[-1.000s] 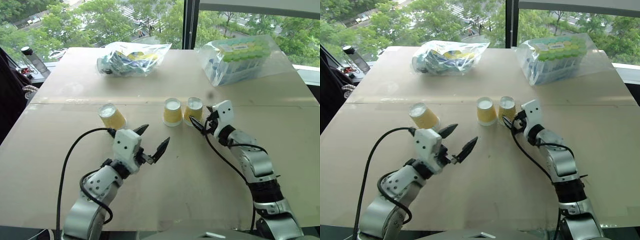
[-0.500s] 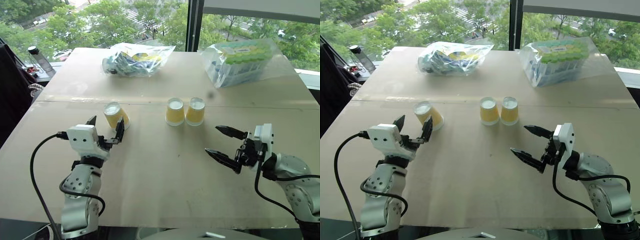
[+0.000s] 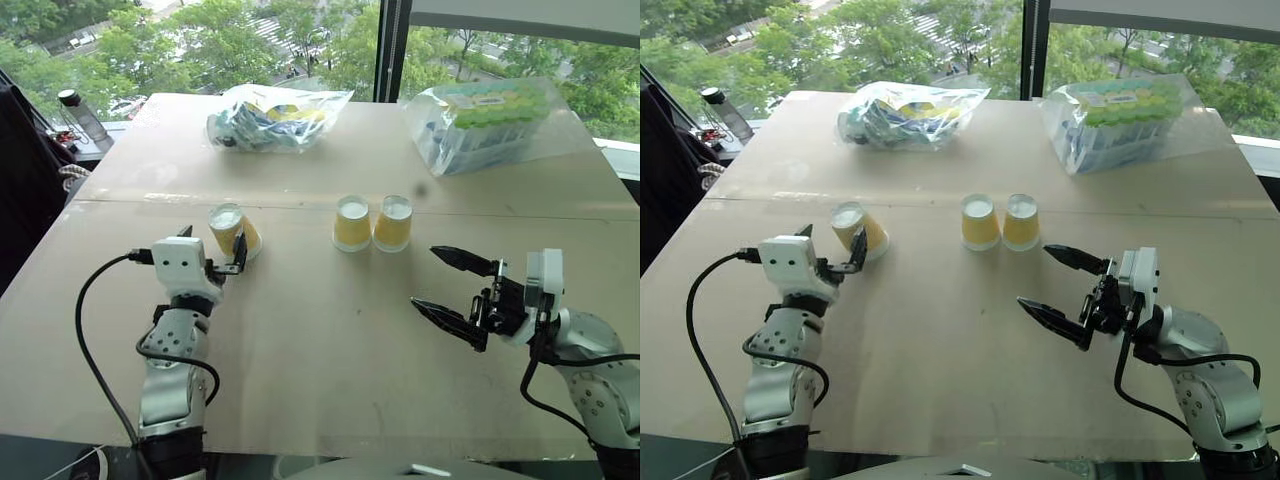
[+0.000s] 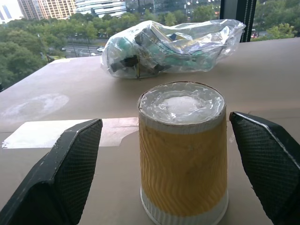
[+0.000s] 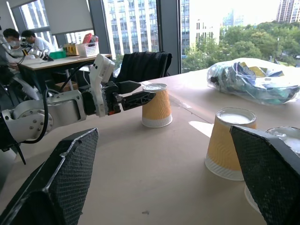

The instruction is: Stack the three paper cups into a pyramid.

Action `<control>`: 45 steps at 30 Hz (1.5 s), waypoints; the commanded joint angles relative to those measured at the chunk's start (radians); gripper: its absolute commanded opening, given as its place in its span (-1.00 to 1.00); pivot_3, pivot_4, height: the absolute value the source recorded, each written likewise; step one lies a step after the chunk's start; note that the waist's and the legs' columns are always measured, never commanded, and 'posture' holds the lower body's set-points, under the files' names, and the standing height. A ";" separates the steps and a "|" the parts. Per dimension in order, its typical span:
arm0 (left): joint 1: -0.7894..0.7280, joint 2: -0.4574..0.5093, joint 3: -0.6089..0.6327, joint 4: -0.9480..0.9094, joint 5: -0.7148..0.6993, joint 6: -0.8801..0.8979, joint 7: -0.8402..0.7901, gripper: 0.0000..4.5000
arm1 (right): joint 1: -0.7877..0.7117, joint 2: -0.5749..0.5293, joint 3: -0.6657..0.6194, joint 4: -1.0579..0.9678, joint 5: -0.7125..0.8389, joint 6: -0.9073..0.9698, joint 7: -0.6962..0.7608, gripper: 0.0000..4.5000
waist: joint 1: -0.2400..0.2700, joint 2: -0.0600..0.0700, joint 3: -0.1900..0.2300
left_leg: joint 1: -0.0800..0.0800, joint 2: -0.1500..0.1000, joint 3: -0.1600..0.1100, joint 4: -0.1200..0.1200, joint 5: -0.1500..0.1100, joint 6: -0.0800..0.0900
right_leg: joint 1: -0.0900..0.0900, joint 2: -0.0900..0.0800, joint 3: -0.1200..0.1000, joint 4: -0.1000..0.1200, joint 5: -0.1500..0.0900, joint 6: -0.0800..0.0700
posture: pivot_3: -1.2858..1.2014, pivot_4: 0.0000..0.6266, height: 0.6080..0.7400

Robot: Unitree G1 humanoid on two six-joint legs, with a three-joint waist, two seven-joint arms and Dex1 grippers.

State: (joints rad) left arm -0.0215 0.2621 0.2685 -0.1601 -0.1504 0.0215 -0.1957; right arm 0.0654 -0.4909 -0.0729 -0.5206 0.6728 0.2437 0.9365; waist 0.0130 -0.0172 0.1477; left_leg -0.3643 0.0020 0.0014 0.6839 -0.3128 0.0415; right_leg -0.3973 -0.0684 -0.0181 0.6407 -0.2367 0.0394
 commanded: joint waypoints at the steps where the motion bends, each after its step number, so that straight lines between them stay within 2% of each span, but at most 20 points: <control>1: -0.026 0.010 -0.004 0.025 0.001 -0.029 -0.007 1.00 | 0.015 -0.004 -0.017 -0.012 0.002 -0.037 0.012 0.97 | 0.001 0.000 0.000 | 0.000 0.000 0.000 0.000 0.000 0.000 | 0.000 0.000 0.000 0.000 0.000 0.000 | 0.03 -0.52 1.00; 9: -0.111 0.016 0.005 0.133 -0.004 -0.042 -0.001 1.00 | 0.029 -0.012 -0.017 -0.045 0.010 -0.034 -0.017 0.97 | 0.001 0.000 0.000 | 0.000 0.000 0.000 0.000 0.000 0.000 | 0.000 -0.001 -0.001 0.000 0.000 0.000 | 0.03 -0.52 1.00; 12: -0.126 0.022 0.004 0.155 -0.008 -0.052 -0.013 0.65 | 0.023 -0.016 -0.020 -0.050 0.014 -0.029 -0.026 1.00 | 0.001 0.000 0.000 | 0.000 0.000 -0.001 0.000 0.000 0.000 | 0.000 -0.001 -0.001 0.000 0.000 0.000 | 0.03 -0.52 1.00; 16: -0.141 0.031 0.007 0.181 -0.016 -0.056 -0.028 -0.10 | 0.009 -0.018 -0.019 -0.048 0.019 -0.025 -0.041 1.00 | 0.001 0.000 0.000 | 0.000 0.000 -0.001 0.000 0.000 0.000 | 0.000 -0.002 -0.001 0.000 0.000 0.000 | 0.03 -0.52 1.00; 17: -0.152 0.036 0.006 0.183 -0.021 -0.050 -0.033 -0.14 | 0.006 -0.017 -0.019 -0.048 0.019 -0.025 -0.045 1.00 | 0.001 0.000 0.000 | 0.000 0.000 -0.001 0.000 0.000 0.000 | 0.000 -0.002 -0.001 0.000 0.000 0.000 | 0.03 -0.52 1.00; 20: -0.199 0.054 0.000 0.163 -0.061 -0.020 -0.077 -0.14 | 0.007 -0.016 -0.027 -0.050 0.025 -0.025 -0.057 1.00 | 0.003 -0.001 0.000 | -0.001 0.000 -0.001 0.000 0.000 0.000 | 0.000 -0.002 -0.002 0.000 0.000 0.000 | 0.03 -0.52 1.00; 24: -0.339 0.103 -0.029 0.107 -0.158 0.106 -0.180 -0.14 | 0.018 -0.022 -0.072 -0.038 0.038 -0.032 -0.069 1.00 | 0.005 -0.003 0.002 | -0.004 -0.001 -0.005 0.001 0.000 -0.001 | 0.000 -0.002 -0.007 0.000 0.000 0.000 | 0.03 -0.52 1.00; 29: -0.569 0.155 -0.160 0.082 -0.250 0.297 -0.367 -0.14 | 0.059 -0.011 -0.121 -0.024 0.025 -0.069 -0.077 1.00 | 0.004 -0.003 0.002 | -0.006 -0.004 -0.008 0.001 0.003 -0.005 | -0.001 0.000 -0.010 -0.001 0.000 0.000 | 0.03 -0.52 1.00; 34: -0.697 0.149 -0.251 0.110 -0.302 0.402 -0.503 -0.14 | 0.090 -0.005 -0.142 -0.025 0.013 -0.099 -0.083 1.00 | -0.007 -0.002 0.003 | -0.005 -0.007 -0.008 0.000 0.003 -0.006 | -0.001 0.000 -0.008 -0.001 -0.001 0.001 | 0.03 -0.52 1.00; 45: -0.797 0.134 -0.375 0.291 -0.212 0.314 -0.692 -0.14 | 0.127 0.048 -0.180 -0.024 -0.029 -0.189 -0.138 1.00 | -0.002 -0.002 0.003 | -0.004 -0.007 -0.010 0.000 0.002 -0.002 | -0.001 0.004 -0.007 0.001 -0.001 0.001 | 0.03 -0.52 1.00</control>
State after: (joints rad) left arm -0.7909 0.3960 -0.1026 0.1296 -0.3791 0.3734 -0.8694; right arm 0.1915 -0.4494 -0.2185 -0.5262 0.6363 0.0816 0.8140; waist 0.0114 -0.0189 0.1511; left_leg -0.3684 -0.0053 -0.0087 0.6844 -0.3110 0.0388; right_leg -0.3986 -0.0646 -0.0250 0.6415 -0.2373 0.0408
